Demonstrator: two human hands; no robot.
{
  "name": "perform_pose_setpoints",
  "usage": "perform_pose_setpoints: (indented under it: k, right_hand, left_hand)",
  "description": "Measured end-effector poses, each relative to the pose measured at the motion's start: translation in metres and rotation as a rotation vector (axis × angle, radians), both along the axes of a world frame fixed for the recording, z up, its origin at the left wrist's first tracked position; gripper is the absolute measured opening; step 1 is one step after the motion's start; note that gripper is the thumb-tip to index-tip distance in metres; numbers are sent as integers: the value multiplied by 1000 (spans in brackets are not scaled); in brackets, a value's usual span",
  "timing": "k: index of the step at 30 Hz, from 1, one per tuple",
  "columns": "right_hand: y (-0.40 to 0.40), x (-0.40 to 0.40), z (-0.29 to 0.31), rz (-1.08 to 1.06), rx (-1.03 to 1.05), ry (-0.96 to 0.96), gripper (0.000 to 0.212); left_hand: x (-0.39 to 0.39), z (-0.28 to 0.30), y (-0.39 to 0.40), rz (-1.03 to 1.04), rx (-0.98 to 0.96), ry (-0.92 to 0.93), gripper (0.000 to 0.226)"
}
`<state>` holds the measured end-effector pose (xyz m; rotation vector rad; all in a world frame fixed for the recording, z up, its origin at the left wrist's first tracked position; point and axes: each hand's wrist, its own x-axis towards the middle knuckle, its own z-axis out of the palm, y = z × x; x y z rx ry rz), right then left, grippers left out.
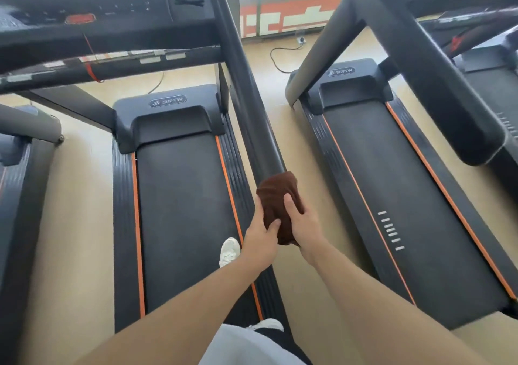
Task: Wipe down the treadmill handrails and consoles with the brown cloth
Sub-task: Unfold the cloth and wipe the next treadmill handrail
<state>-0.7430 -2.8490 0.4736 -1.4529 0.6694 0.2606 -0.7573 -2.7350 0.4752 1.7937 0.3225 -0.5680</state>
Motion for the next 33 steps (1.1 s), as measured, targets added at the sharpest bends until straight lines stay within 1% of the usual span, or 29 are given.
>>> perform_pose_setpoints:
  k: [2,4,6,8,10,13,16,17,19,20,23,24,26,29,30,31,33]
  right_hand:
    - [-1,-11,-9,-28,-13,11,27]
    - [-6,-17,-16,-62,-32,40,16]
    - [-12,-24,-19,-94,-27,93,13]
    - [-21,-34,-20,-132,0,152,14]
    - [-34,-45,-21,-192,61,199,9]
    - [-59,-64,-15,-270,148,219,8]
    - [-81,-82,-8,-310,194,134,18]
    - [-86,-88,-7,-315,220,113,21]
    - [-94,-101,-9,-322,237,118,24]
    - [-97,-107,-10,-327,241,146,29]
    - [-104,-124,-22,-383,253,243,61]
    - [-106,-130,-28,-407,264,259,67]
    - [-109,-139,-36,-416,350,266,66]
    - [-117,-141,-42,-416,609,231,74]
    - [-122,-139,-44,-423,650,217,74]
    - [-128,-134,-46,-449,641,220,68]
    - [-141,-119,-44,-519,481,250,53]
  left_hand:
    - [-9,-4,-2,1,-15,63,75]
    - [-17,-7,-6,-19,-37,119,68]
    - [-24,-12,-12,-45,-81,169,64]
    - [-25,-19,-17,-82,-96,207,63]
    - [-22,-21,-21,-123,-80,271,60]
    - [-16,-12,-31,-209,-40,335,39]
    - [-12,-4,-44,-343,38,303,44]
    - [-12,-2,-49,-390,53,279,42]
    - [-12,5,-59,-472,51,239,35]
    - [-13,8,-65,-510,47,226,36]
    - [-14,14,-81,-617,43,192,42]
    - [-15,17,-86,-650,49,184,41]
    - [-13,19,-95,-683,49,166,35]
    - [0,22,-109,-691,34,148,20]
    - [7,23,-114,-687,40,149,14]
    - [14,20,-118,-689,50,156,12]
    - [32,9,-126,-698,87,185,15]
